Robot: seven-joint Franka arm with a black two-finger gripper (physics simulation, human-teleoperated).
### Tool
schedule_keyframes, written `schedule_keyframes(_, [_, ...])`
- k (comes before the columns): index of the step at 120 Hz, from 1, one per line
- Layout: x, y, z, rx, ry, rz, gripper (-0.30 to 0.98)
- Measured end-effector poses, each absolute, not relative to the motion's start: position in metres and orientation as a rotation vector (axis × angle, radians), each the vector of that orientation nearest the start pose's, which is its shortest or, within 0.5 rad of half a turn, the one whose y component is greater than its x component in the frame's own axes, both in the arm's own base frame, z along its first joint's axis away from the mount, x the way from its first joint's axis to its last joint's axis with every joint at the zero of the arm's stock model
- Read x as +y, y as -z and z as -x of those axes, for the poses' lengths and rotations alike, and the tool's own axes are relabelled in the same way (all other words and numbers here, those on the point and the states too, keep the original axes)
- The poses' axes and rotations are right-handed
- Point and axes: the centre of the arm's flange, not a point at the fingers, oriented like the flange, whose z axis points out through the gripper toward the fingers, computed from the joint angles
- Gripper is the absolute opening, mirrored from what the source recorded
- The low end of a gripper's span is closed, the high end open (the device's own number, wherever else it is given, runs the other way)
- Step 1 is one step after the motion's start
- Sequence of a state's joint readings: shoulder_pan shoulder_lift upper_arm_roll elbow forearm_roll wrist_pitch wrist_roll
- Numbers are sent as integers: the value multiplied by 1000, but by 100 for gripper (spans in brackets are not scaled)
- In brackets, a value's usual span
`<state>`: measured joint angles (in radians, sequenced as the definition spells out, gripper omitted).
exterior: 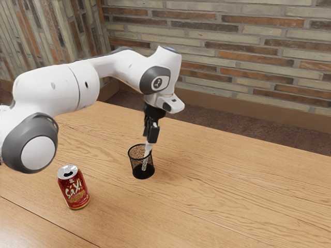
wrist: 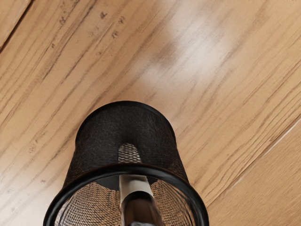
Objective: Take the marker out of the pen holder and place it to the left of the pen holder.
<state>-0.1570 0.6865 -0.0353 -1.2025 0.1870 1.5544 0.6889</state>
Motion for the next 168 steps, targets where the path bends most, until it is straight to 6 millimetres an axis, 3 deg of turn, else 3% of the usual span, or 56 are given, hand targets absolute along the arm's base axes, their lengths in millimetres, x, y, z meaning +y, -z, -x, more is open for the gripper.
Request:
schedule_keyframes(32, [-104, -344, -700, 1320, -529, 2759, 38])
schedule_keyframes(85, [-103, -349, -702, 1304, -489, 2774, -2])
schedule_keyframes(109, [-103, -389, -696, 1297, -435, 2760, -7])
schedule_keyframes(132, [-95, -457, -679, 1266, -398, 2732, -9])
schedule_keyframes(141, [-82, -474, -673, 1224, -427, 2719, -9])
schedule_keyframes(151, [-56, -478, -669, 1151, -492, 2715, -10])
schedule_keyframes(168, [0, -451, -670, 1004, -650, 2713, -10])
